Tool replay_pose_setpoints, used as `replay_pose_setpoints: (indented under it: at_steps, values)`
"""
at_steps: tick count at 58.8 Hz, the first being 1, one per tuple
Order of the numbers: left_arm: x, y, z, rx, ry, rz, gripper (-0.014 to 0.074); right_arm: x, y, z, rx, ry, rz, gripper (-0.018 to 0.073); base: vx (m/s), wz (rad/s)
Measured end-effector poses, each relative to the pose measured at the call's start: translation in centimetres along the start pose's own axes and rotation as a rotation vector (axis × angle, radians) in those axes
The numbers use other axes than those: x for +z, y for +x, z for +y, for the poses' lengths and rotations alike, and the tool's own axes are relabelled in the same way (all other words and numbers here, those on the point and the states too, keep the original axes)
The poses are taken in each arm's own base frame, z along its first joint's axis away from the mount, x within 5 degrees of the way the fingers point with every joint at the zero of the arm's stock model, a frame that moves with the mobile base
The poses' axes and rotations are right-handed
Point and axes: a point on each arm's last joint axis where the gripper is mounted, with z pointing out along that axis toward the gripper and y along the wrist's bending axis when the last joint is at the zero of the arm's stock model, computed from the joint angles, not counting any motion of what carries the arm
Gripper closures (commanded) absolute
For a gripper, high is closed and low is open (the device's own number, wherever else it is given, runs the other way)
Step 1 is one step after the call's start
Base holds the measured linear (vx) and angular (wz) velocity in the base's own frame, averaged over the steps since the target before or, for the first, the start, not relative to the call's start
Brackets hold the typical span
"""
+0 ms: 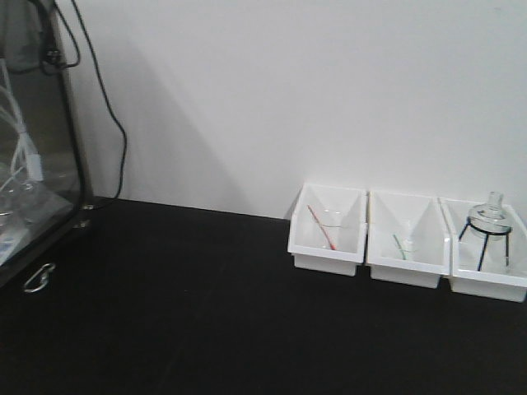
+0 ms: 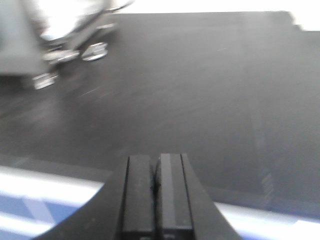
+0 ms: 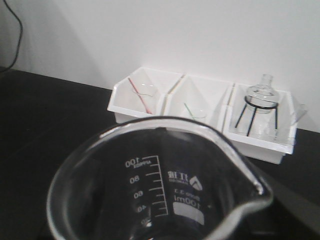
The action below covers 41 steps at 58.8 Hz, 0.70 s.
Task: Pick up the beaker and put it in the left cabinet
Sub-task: 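Hold the beaker in the right gripper while the base turns away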
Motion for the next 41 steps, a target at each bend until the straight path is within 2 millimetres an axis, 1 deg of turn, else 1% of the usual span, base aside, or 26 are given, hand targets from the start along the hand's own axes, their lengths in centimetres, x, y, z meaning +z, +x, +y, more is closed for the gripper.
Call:
replay_pose_setpoints:
  at_steps: [41]
  values:
    - [0.00, 0.00, 0.00, 0.000, 0.000, 0.000, 0.0593, 0.00, 0.00, 0.01, 0.002, -0.001, 0.000, 0.0560, -0.14, 0.57]
